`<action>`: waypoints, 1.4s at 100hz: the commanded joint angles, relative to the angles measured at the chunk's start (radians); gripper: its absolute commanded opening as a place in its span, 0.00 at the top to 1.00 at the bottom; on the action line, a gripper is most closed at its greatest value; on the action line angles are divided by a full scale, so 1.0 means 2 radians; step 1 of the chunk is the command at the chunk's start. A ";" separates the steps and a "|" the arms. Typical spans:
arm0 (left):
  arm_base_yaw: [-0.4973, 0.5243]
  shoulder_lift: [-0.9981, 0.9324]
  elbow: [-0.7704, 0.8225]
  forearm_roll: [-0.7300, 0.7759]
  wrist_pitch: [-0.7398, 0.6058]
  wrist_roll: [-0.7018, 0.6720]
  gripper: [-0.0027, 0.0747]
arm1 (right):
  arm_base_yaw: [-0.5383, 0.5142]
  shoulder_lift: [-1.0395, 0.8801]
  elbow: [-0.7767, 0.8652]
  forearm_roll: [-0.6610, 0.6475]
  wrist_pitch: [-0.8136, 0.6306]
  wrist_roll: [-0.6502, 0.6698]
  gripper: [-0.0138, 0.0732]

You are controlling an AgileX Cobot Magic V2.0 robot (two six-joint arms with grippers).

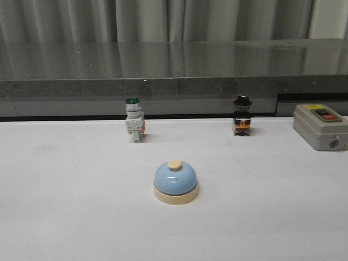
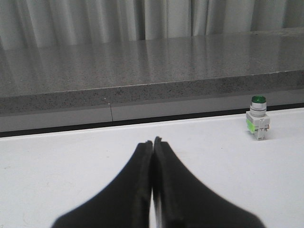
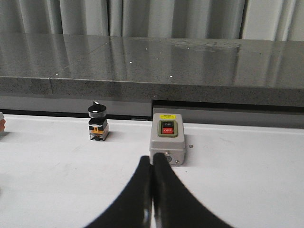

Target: Place and press bell with both arms

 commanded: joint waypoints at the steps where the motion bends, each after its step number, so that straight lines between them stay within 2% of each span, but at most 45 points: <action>1: 0.001 -0.013 0.020 -0.001 -0.044 -0.004 0.99 | -0.003 -0.009 -0.008 0.002 -0.053 -0.005 0.91; 21: 0.001 -0.013 0.020 -0.001 -0.044 -0.004 0.99 | -0.003 -0.009 -0.012 0.002 -0.159 0.012 0.91; 29: 0.001 -0.013 0.020 -0.001 -0.044 -0.004 0.99 | -0.003 -0.007 -0.026 0.002 -0.163 0.026 0.91; 46: 0.001 -0.013 0.020 -0.001 -0.044 -0.004 0.99 | -0.003 0.042 -0.096 0.002 -0.072 0.043 0.91; 77: 0.001 -0.013 0.020 -0.001 -0.044 -0.004 0.99 | -0.003 0.228 -0.313 0.002 0.195 0.043 0.91; 87: 0.001 -0.013 0.020 -0.001 -0.044 -0.004 0.99 | -0.003 0.287 -0.367 0.002 0.250 0.043 0.91; 97: 0.001 -0.013 0.020 -0.001 -0.044 -0.004 0.99 | -0.003 0.338 -0.394 0.002 0.258 0.043 0.91; 120: 0.001 -0.013 0.020 -0.001 -0.044 -0.004 0.99 | -0.003 0.405 -0.396 0.006 0.240 0.043 0.91; 140: 0.001 -0.013 0.020 -0.001 -0.044 -0.004 0.99 | 0.000 0.454 -0.396 0.065 0.218 0.041 0.91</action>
